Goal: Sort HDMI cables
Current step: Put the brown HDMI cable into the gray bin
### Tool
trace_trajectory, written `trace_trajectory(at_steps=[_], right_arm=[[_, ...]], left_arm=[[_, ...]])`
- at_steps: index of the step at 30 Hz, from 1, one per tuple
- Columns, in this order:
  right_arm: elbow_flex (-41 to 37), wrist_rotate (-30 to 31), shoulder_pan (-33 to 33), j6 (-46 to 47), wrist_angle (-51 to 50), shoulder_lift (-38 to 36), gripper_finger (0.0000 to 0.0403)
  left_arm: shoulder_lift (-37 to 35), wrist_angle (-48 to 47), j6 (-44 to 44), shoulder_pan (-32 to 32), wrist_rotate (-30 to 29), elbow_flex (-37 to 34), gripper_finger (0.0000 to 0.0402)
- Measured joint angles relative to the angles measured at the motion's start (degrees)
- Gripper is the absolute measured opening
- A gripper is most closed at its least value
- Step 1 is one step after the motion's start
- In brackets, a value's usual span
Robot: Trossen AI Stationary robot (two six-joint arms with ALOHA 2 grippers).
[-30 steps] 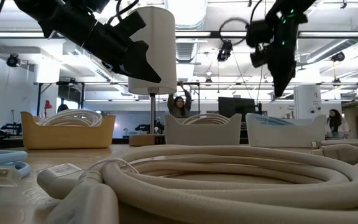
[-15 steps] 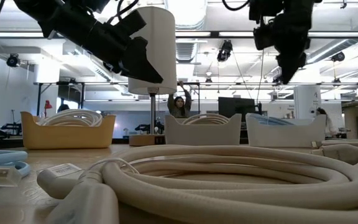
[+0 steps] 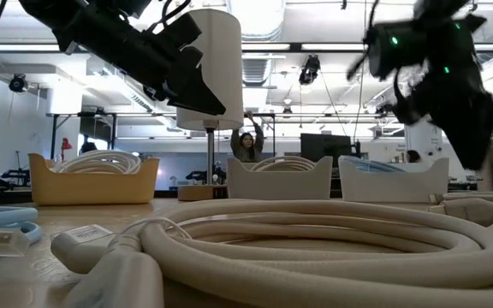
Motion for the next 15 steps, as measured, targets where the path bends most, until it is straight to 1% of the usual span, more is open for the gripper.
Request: trace_trajectory(at_steps=[5,8,15], right_arm=[[-6.3,-0.2,0.4,6.1,6.2,0.0,0.0137],[-8.4,0.5,0.4,7.2,9.9,0.0,0.0136],[-10.1,6.0,0.4,7.5,12.9,-0.1,0.0128]], left_arm=[[0.0,0.0,0.0,0.0,0.0,0.0,0.0140],[0.0,0.0,0.0,0.0,0.0,0.0,0.0140],[0.0,0.0,0.0,0.0,0.0,0.0,0.0140]])
